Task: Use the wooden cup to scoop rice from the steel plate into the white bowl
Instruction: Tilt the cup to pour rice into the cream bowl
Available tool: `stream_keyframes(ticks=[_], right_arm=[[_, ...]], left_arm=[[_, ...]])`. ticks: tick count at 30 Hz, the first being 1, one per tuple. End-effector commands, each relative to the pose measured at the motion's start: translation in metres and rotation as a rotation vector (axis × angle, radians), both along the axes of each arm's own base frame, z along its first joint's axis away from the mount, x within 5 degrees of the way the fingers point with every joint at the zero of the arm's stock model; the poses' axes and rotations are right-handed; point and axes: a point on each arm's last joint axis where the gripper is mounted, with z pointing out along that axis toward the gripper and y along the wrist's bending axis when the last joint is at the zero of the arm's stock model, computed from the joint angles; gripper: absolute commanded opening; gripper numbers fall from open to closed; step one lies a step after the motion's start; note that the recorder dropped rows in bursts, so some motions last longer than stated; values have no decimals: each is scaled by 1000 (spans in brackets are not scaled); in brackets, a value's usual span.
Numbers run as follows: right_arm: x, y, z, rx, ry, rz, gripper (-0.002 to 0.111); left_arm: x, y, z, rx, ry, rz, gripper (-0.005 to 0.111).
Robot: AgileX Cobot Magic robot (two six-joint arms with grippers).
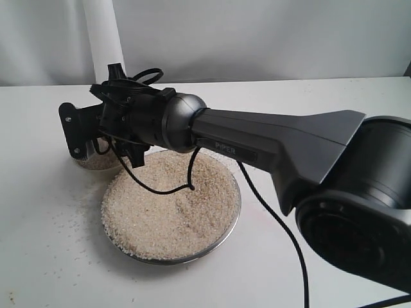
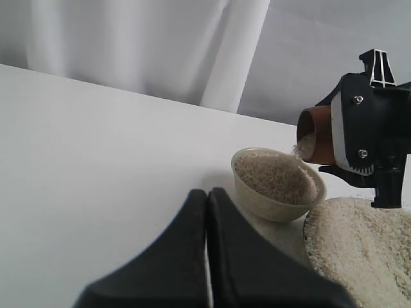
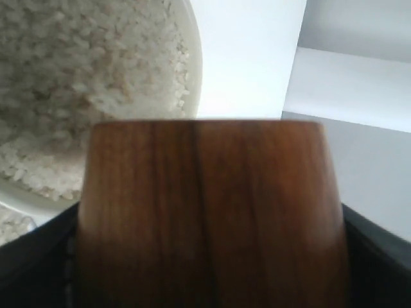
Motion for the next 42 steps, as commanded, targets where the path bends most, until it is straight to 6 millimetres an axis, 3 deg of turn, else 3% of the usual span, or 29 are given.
stream_keyframes(ticks=[1, 17, 42], right_arm=[[-1, 4, 9, 27, -32, 36, 0], [1, 8, 13, 1, -93, 104, 0], [5, -2, 13, -221, -172, 142, 0]], left_arm=[[0, 0, 1, -7, -11, -6, 0], [0, 0, 1, -7, -11, -6, 0], [0, 0, 1, -7, -11, -6, 0]])
